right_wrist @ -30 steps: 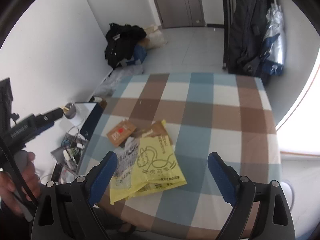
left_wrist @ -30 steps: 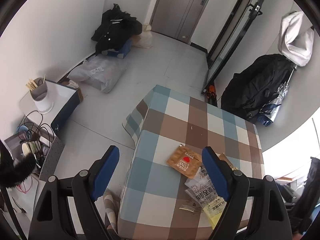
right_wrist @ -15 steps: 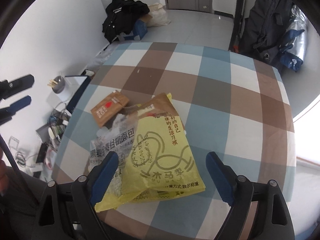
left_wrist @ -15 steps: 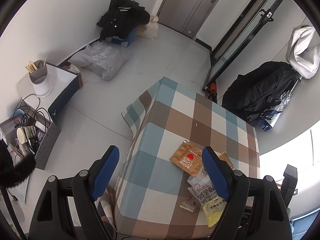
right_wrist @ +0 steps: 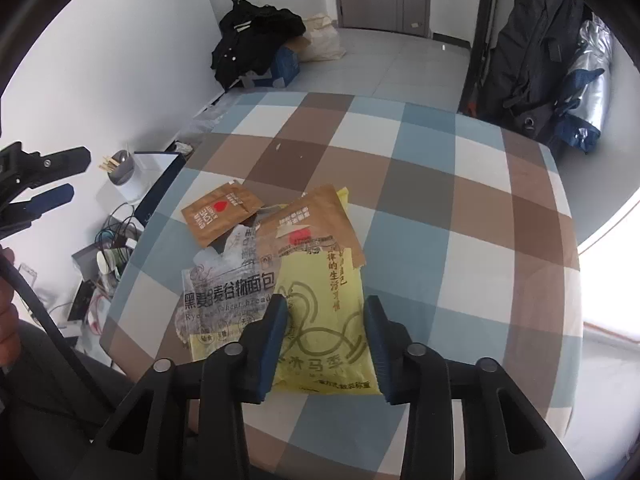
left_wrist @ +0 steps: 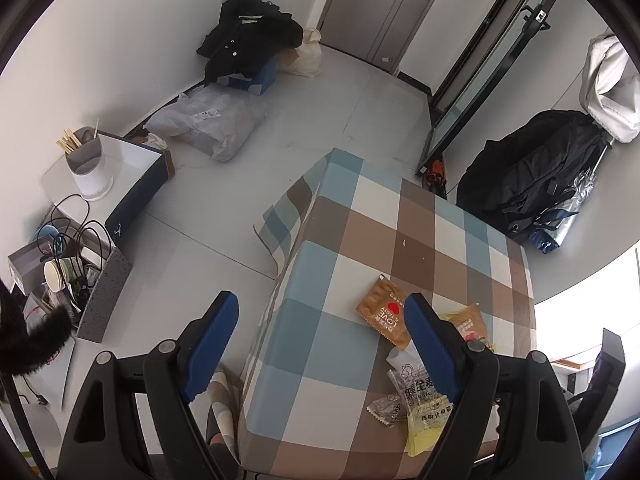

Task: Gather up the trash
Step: 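Grasp the yellow plastic bag and clear bread bag with the right gripper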

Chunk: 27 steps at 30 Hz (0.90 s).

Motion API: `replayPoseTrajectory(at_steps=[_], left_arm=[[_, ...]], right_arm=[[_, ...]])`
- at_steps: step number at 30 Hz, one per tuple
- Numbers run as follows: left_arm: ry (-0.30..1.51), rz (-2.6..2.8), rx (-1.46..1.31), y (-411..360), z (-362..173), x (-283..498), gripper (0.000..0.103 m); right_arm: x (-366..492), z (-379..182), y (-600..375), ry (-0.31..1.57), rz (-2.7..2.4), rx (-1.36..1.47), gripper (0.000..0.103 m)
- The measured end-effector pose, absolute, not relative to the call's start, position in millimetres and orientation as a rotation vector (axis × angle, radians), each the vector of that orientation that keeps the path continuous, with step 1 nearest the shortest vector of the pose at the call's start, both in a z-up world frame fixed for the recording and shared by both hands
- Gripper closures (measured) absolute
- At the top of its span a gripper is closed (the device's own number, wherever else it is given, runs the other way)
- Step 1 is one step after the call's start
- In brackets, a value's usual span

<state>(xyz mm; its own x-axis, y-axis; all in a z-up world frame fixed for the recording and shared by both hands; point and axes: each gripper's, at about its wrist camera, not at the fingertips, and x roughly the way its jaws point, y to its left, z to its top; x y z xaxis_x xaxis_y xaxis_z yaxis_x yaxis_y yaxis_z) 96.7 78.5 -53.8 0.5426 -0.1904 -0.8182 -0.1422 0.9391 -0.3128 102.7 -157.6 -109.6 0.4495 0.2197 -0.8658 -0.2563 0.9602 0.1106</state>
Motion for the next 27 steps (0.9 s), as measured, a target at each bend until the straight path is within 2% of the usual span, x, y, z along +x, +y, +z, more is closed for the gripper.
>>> replayPoseTrajectory(at_steps=[3, 4, 5, 10, 13, 15, 16, 17, 18, 20, 27], left_arm=[[1.009, -0.026, -0.359, 77, -54, 97, 0.02], [1.009, -0.024, -0.356, 76, -54, 96, 0.02], [1.01, -0.022, -0.352, 75, -55, 96, 0.02], [1.021, -0.018, -0.352, 72, -56, 97, 0.02], [1.022, -0.018, -0.355, 71, -56, 97, 0.02], [1.021, -0.015, -0.358, 71, -55, 97, 0.02], [1.019, -0.014, -0.361, 72, -54, 97, 0.02], [1.015, -0.01, -0.366, 74, -53, 96, 0.02], [1.012, -0.007, -0.37, 74, -52, 96, 0.02], [1.007, 0.002, -0.379, 77, -53, 95, 0.02], [1.021, 0.025, -0.403, 88, -58, 93, 0.02]], right_arm=[[100, -106, -160, 1.05, 0.297, -0.041, 0.082], [99, -106, -161, 1.05, 0.298, -0.045, 0.092], [98, -106, -162, 1.051, 0.301, -0.043, 0.096], [94, -104, -168, 1.046, 0.304, -0.029, 0.095], [90, -96, -173, 1.021, 0.335, 0.014, 0.091], [84, -90, -169, 0.992, 0.366, 0.002, 0.07], [81, -88, -166, 0.979, 0.378, -0.01, 0.049], [76, -86, -159, 0.957, 0.387, -0.042, 0.042], [74, -86, -153, 0.947, 0.392, -0.075, 0.041], [73, -90, -141, 0.961, 0.382, -0.139, 0.032], [86, -117, -130, 1.064, 0.328, -0.158, 0.035]])
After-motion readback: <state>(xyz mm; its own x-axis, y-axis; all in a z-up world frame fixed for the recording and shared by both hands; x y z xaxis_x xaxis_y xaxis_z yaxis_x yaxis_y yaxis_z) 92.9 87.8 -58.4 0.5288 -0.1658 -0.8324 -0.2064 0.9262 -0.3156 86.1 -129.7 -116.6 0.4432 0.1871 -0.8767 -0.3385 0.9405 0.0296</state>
